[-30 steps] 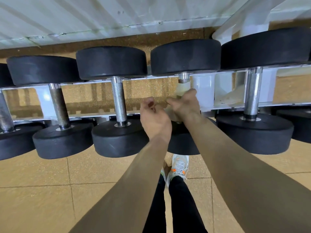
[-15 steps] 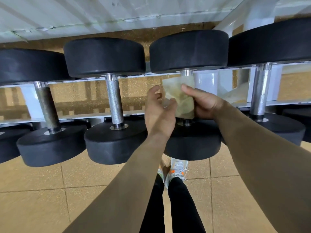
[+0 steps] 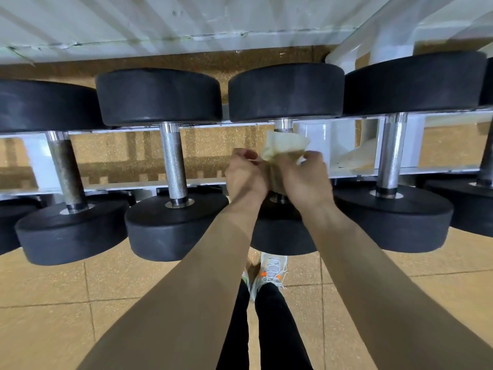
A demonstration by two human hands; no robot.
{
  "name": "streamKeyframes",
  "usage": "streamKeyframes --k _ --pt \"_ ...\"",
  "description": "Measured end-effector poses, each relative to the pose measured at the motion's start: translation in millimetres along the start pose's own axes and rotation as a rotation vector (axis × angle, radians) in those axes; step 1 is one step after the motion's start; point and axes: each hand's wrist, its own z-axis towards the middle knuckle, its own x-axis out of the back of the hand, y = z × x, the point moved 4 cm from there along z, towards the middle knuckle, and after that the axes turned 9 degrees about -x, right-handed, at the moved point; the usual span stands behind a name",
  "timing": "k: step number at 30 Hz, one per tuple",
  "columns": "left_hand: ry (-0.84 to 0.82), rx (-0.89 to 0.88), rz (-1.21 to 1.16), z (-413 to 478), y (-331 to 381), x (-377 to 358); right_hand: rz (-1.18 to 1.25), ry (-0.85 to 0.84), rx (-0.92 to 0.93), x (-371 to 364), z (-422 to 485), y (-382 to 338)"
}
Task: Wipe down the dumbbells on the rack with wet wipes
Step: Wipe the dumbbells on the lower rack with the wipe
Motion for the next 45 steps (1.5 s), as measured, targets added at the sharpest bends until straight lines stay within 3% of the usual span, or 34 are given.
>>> streamKeyframes --k 2,5,8,11,13,15,17,20,21,22,25,28,30,35,37,42,45 --pt "0.02 0.006 0.008 -3 -4 8 0.067 -0.204 -0.058 -17 4 -6" --pt "0.152 -0.081 -0.074 -18 -9 27 0.144 -0.281 -0.1 -25 23 -16" --pt "0.18 -0.065 -0.203 -33 -17 33 0.39 -0.509 -0.08 -24 37 -33" --pt "0.186 -0.014 -0.301 -41 -23 31 0.559 -0.55 -0.064 -21 44 -42" --pt "0.205 0.007 -0.319 -42 -25 34 0.522 -0.625 -0.034 -22 43 -33" --pt "0.222 0.019 -0.321 -42 -25 37 0.268 -0.688 -0.017 -24 34 -15" --pt "0.215 0.016 -0.32 -41 -19 39 -0.007 -0.626 -0.023 -20 33 -3" --pt "0.17 0.009 -0.305 -45 -9 43 -0.402 -0.35 0.0 -17 37 -3" --pt "0.153 -0.011 -0.31 -46 -7 44 -0.425 -0.275 -0.018 -17 36 -3" --pt "0.137 -0.035 -0.303 -47 -5 45 -0.372 -0.233 -0.053 -19 36 -3" --pt "0.107 -0.097 -0.265 -47 -4 52 0.093 -0.245 -0.142 -23 30 -20" --pt "0.136 -0.13 -0.233 -51 -9 62 0.274 -0.15 -0.021 -22 38 -48" --pt "0.139 -0.163 -0.238 -54 -13 64 0.205 -0.127 0.026 -19 34 -50" --pt "0.182 -0.181 -0.201 -63 -17 67 -0.336 -0.309 0.019 -15 22 -6" --pt "0.189 -0.183 -0.215 -68 -13 62 -0.439 -0.313 0.069 -11 20 -1" --pt "0.143 -0.21 -0.221 -83 5 29 -0.48 -0.227 0.183 15 15 5" --pt "0.1 -0.298 -0.234 -97 27 9 -0.236 -0.216 0.224 54 7 13"
